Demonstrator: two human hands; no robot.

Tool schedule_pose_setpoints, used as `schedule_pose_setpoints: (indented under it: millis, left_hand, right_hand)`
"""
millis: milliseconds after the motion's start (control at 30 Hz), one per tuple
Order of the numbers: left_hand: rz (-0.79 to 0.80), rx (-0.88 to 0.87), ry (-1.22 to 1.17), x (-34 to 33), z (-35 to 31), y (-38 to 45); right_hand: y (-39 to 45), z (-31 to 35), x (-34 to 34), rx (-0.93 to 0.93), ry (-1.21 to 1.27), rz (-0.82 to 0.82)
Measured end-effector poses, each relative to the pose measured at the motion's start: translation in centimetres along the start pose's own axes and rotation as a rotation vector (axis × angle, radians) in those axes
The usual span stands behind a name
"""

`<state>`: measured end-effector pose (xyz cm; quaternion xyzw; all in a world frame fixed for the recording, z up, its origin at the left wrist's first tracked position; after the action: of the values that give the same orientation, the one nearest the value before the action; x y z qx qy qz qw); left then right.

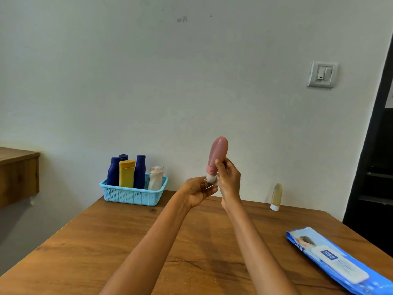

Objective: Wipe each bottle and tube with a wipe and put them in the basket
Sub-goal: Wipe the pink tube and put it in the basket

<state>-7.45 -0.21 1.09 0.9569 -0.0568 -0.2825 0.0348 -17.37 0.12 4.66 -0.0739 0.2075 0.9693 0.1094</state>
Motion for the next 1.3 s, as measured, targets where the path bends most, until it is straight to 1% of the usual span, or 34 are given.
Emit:
schedule_pose_setpoints:
  millis: [100, 200, 300, 367, 433, 533, 633, 733, 800, 900, 1133, 1200, 1300]
  left_hand:
    - [0.02, 0.004, 0.012, 0.2, -0.3, 0.0]
    - [0.019, -0.002, 0.101, 0.7, -0.6, 0.1]
    - [-0.08, -0.077, 0.22, 1.4, -0.8, 0.5]
    - [-0.151, -0.15, 0.21, 1.9, -1.0, 0.8]
    - [-0.184, -0.212, 0.161, 2.2, -1.3, 0.9]
    - [-0.127, -0.253, 0.198, 2.0, -1.9, 0.9]
    - [-0.006, -0.204, 0.246, 1.1, -2.2, 0.5]
    - [0.096, -0.185, 0.249, 0.4, -2.3, 0.3]
    - [0.128, -0.217, 0.339, 0.3, -2.3, 0.5]
    - [0.115, -0.257, 0.434, 0.5, -2.4, 0.8]
    - [0.115, -0.242, 0.449, 0.5, -2.6, 1.0]
    - [0.096, -0.247, 0.447, 0.7, -2.6, 1.0]
    - [0.052, -0.27, 0.42, 1.3, -2.9, 1.0]
  right_hand:
    - [0.4, 0.1, 0.8, 0.024, -0.016, -0.051]
    - [0.8, -0.4, 1.4, -0.031, -0.006, -0.068]
    - [0.7, -1.0, 0.8, -0.126, 0.032, 0.008]
    - [0.5, -1.0, 0.3, -0.162, 0.078, 0.057]
    - [0.3, -0.9, 0.0, -0.182, 0.099, 0.061]
    - [0.3, -1.0, 0.0, -0.185, 0.07, 0.032]
    - [0.2, -0.3, 0.4, -0.067, -0.037, 0.007]
    - [0.1, 0.3, 0.6, 0.0, -0.126, 0.046]
    - [0.0, 0.3, 0.4, 0.005, -0.174, 0.081]
    - [-0.1, 0.3, 0.2, 0.009, -0.187, 0.111]
    - [0.0, 0.7, 0.3, -0.01, -0.159, 0.227]
    - [-0.1, 0.6, 0.1, -0.02, -0.173, 0.261]
    - [-0.1, 0.1, -0.2, -0.066, -0.208, 0.353]
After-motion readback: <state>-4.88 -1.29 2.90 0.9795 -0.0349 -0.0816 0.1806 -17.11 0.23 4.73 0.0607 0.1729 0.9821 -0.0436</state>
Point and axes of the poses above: each hand's wrist, its own y-axis towards the middle knuckle, its own x-axis out of the back of the hand, z = x × y, the point moved 6 cm from there along y, towards the middle knuckle, and after that the axes turned 10 degrees about -x, right-handed, at the moved point
